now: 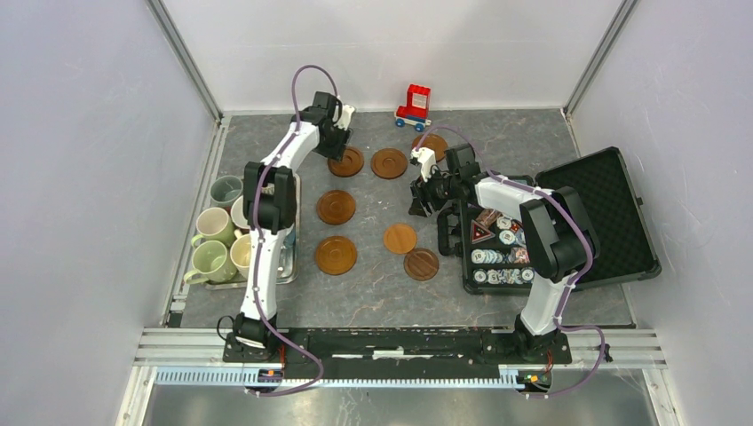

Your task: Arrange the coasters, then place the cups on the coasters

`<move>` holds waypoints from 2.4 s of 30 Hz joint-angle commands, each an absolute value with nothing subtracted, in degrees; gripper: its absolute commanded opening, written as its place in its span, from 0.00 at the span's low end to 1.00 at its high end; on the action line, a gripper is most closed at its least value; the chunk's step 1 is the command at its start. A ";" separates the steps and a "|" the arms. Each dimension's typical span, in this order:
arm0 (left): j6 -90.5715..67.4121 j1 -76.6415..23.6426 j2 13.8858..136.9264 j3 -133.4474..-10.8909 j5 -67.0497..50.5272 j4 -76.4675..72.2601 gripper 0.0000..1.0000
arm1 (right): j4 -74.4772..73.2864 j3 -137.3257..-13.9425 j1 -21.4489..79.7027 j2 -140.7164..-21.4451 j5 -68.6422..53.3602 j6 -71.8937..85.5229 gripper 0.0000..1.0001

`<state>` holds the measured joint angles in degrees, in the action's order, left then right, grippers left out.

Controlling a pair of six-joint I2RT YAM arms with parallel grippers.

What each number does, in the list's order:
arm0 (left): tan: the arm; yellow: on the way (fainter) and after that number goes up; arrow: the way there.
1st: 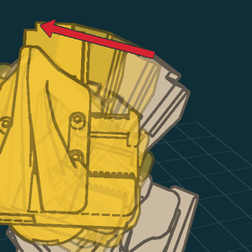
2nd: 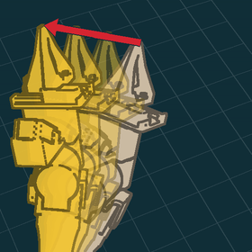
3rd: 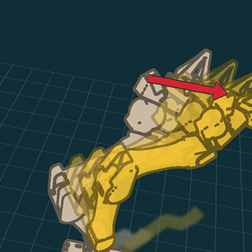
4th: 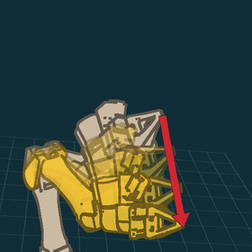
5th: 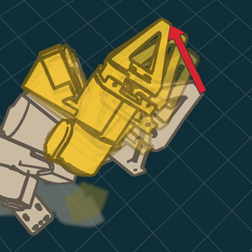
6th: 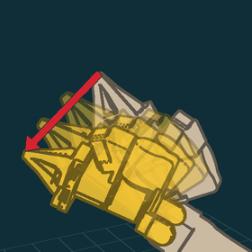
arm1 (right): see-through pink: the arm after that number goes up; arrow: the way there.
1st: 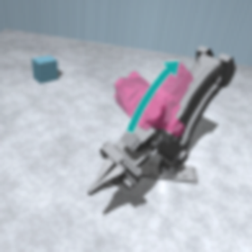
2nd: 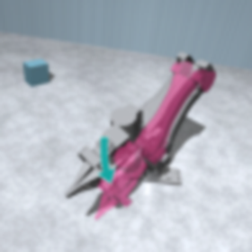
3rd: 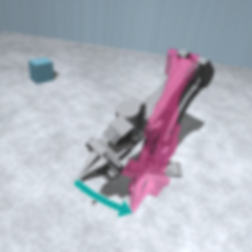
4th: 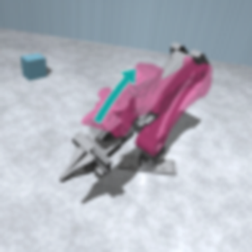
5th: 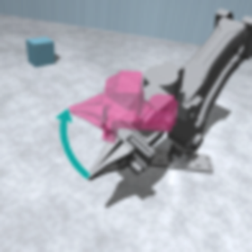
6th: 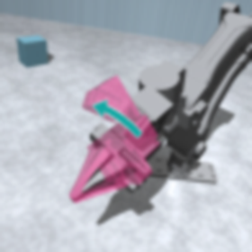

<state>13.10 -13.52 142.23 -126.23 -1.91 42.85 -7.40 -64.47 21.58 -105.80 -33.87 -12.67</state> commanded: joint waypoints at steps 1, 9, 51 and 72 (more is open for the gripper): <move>12.80 -11.88 139.39 -123.53 -1.57 45.20 0.54 | -6.68 -64.36 21.31 -103.36 -34.06 -13.70 0.61; 12.80 -11.78 137.57 -121.28 -2.32 45.18 0.56 | -7.07 -64.37 21.38 -103.22 -34.53 -14.38 0.61; 16.02 -9.84 90.19 -90.44 -7.57 42.89 0.93 | -12.82 -40.93 43.72 -87.90 -28.08 -38.12 0.59; 16.16 -8.26 89.43 -90.15 -9.00 43.66 0.94 | -9.05 -45.44 53.14 -90.59 -28.54 -29.87 0.58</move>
<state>14.50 -8.69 91.42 -89.93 -7.64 44.45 -7.16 -42.39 52.97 -89.86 -29.02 -31.62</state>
